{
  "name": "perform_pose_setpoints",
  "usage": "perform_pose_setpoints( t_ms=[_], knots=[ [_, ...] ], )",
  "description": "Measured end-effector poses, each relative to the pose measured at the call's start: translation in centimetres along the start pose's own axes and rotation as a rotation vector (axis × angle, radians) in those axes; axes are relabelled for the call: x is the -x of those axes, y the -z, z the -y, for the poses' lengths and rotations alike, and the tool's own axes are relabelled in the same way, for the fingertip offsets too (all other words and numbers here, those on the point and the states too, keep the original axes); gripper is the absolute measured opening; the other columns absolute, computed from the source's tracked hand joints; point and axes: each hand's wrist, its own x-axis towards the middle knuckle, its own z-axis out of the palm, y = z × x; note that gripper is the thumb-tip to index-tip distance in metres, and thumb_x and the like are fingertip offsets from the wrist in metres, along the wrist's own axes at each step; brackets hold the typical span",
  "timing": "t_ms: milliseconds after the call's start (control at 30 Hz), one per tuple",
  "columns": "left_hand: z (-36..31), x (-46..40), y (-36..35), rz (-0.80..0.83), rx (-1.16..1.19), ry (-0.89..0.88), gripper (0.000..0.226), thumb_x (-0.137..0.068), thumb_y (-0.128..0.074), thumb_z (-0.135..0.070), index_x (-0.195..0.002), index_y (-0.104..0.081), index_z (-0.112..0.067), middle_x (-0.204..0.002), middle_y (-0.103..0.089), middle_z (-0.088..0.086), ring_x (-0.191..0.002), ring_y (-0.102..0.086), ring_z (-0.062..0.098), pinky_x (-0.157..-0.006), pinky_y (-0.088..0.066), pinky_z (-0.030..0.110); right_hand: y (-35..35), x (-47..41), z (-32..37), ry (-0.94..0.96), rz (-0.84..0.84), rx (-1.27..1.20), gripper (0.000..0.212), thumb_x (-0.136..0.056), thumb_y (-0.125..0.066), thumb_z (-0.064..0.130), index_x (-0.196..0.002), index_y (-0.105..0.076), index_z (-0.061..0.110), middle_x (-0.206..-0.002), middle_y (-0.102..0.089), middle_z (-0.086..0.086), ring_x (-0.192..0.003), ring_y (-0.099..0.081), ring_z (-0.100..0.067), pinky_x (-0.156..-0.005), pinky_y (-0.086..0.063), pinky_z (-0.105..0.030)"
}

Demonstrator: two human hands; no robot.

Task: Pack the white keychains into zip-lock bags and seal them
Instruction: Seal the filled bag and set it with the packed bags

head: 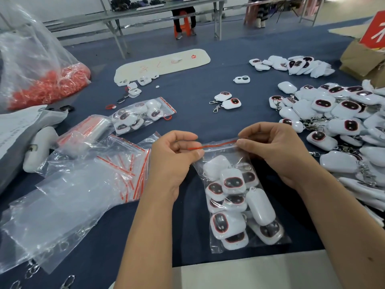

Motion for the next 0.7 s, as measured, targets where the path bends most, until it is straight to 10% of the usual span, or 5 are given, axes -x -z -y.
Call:
perform_pose_setpoints(
  t_ms=[267,700],
  knots=[
    [-0.5,1.0,-1.8,0.015,-0.534,-0.648,0.021,-0.083,-0.081,-0.024,-0.102,-0.07,-0.023,-0.104,-0.066,-0.013,-0.105,-0.058,0.011,-0.091,-0.044,0.023,-1.4,0.4,0.5,0.178,0.016,-0.024,0.015,-0.082,-0.085,0.002,-0.091,-0.075,0.01,-0.079,-0.079,-0.01,-0.069,-0.074,-0.014,-0.067,-0.058,-0.02],
    [0.1,0.9,-2.3,0.078,-0.33,-0.401,0.028,-0.079,-0.087,-0.014,-0.09,-0.066,-0.03,-0.077,-0.071,-0.012,-0.071,-0.068,0.004,-0.065,-0.05,0.011,-2.1,0.7,0.7,0.275,-0.006,0.148,0.021,-0.083,-0.087,0.006,-0.09,-0.067,0.007,-0.08,-0.08,-0.002,-0.071,-0.077,-0.022,-0.074,-0.063,-0.039]
  ],
)
